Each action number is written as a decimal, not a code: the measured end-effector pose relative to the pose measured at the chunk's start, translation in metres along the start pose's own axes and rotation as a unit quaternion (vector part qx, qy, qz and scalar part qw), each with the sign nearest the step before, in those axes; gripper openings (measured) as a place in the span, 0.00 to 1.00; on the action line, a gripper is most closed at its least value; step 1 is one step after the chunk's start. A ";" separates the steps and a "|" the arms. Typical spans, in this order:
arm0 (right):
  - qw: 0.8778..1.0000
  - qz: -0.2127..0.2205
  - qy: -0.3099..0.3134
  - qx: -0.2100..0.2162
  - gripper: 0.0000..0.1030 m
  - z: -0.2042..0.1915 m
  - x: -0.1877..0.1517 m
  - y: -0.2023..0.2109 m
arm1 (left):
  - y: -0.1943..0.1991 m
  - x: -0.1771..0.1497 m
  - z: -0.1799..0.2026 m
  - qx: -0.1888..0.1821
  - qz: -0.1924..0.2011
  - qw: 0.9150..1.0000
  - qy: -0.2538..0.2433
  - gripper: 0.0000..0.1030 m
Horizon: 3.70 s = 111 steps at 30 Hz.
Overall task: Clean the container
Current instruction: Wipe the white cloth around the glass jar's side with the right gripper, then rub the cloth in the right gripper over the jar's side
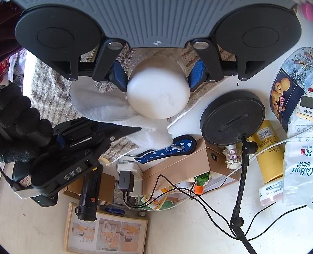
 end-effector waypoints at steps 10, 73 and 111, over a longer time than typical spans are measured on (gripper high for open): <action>0.999 -0.013 -0.003 -0.053 0.07 0.029 -0.004 -0.014 | -0.002 0.001 0.003 0.001 0.000 1.000 0.004 0.64; 0.999 0.018 0.039 -0.027 0.07 -0.007 0.004 0.008 | 0.003 0.009 0.011 -0.007 0.007 0.999 -0.051 0.64; 0.988 -0.030 0.049 -0.143 0.07 0.058 -0.006 -0.028 | 0.003 0.007 0.012 0.019 -0.007 0.999 -0.030 0.65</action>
Point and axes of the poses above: each gripper's, at about its wrist camera, not at the fingertips, and y roughly against the way its jaws point, z to its right, x to its top, the point moved 10 cm from there along -y, roughly the way its jaws point, and after that the axes turned 5 degrees about -z, right-handed, at the moved point
